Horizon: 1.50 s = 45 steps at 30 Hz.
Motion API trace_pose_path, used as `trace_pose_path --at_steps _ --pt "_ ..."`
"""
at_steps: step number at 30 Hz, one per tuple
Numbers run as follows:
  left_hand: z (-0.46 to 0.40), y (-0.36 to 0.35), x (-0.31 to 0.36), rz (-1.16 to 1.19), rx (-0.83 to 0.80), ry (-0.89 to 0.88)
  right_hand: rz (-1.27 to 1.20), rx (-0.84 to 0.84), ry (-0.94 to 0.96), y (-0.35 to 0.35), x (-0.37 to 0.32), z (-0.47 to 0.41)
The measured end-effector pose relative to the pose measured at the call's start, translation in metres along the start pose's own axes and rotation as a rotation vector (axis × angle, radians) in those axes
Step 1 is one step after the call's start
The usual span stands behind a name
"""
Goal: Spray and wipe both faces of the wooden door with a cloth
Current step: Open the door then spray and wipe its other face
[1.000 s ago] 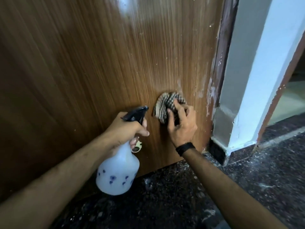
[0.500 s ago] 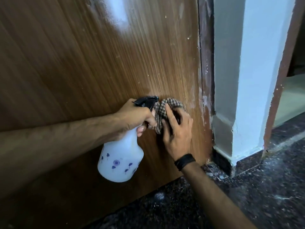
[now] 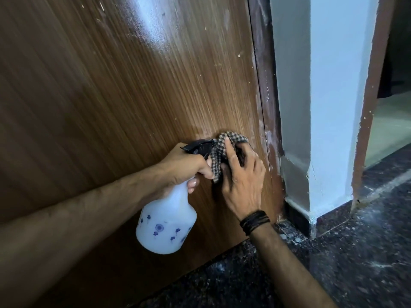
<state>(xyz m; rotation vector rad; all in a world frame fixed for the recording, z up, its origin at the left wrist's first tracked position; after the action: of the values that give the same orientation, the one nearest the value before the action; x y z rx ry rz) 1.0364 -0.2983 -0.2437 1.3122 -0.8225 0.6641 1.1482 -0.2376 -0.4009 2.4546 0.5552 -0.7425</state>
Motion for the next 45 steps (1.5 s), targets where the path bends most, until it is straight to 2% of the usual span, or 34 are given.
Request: trace_pose_path --at_steps 5,12,19,21,25,27,32,37,41,45 --pt "-0.005 -0.013 0.003 0.008 -0.028 -0.028 -0.076 -0.045 -0.16 -0.007 0.018 0.014" --pt "-0.011 -0.026 0.01 0.008 -0.054 -0.032 -0.119 -0.023 -0.088 0.005 0.014 -0.021" --pt "-0.018 -0.03 0.008 -0.036 -0.058 -0.025 -0.128 -0.055 -0.278 -0.01 0.05 0.015" --pt "-0.019 -0.032 0.009 -0.02 -0.052 -0.017 -0.152 -0.045 -0.255 -0.007 0.043 0.007" --pt "-0.019 -0.035 0.014 -0.022 -0.05 -0.012 -0.133 -0.085 0.012 0.008 0.024 -0.038" --pt "-0.021 -0.035 0.014 -0.022 -0.055 -0.012 -0.113 -0.105 0.075 0.01 0.024 -0.045" --pt "-0.025 -0.034 0.009 -0.015 -0.07 -0.021 -0.188 -0.155 -0.179 -0.012 0.064 0.004" --pt "-0.026 -0.041 0.01 -0.016 -0.098 -0.022 -0.022 -0.181 -0.148 -0.006 0.075 0.008" --pt "-0.028 -0.044 0.019 -0.003 -0.074 -0.03 -0.053 -0.119 -0.079 0.01 0.049 -0.035" --pt "-0.033 -0.043 0.016 -0.017 -0.07 0.003 -0.009 -0.048 -0.161 0.003 0.055 -0.017"
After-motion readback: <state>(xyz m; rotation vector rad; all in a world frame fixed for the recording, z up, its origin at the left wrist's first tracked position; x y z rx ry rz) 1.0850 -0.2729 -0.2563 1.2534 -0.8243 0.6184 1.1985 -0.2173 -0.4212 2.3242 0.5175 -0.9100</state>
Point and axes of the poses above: each hand's wrist, its own z-axis away from the middle knuckle, its own y-axis out of the back of the hand, x = y × z, the point moved 1 cm from there along -z, towards the middle knuckle, and after that the axes turned 9 degrees about -y, right-handed, at the moved point
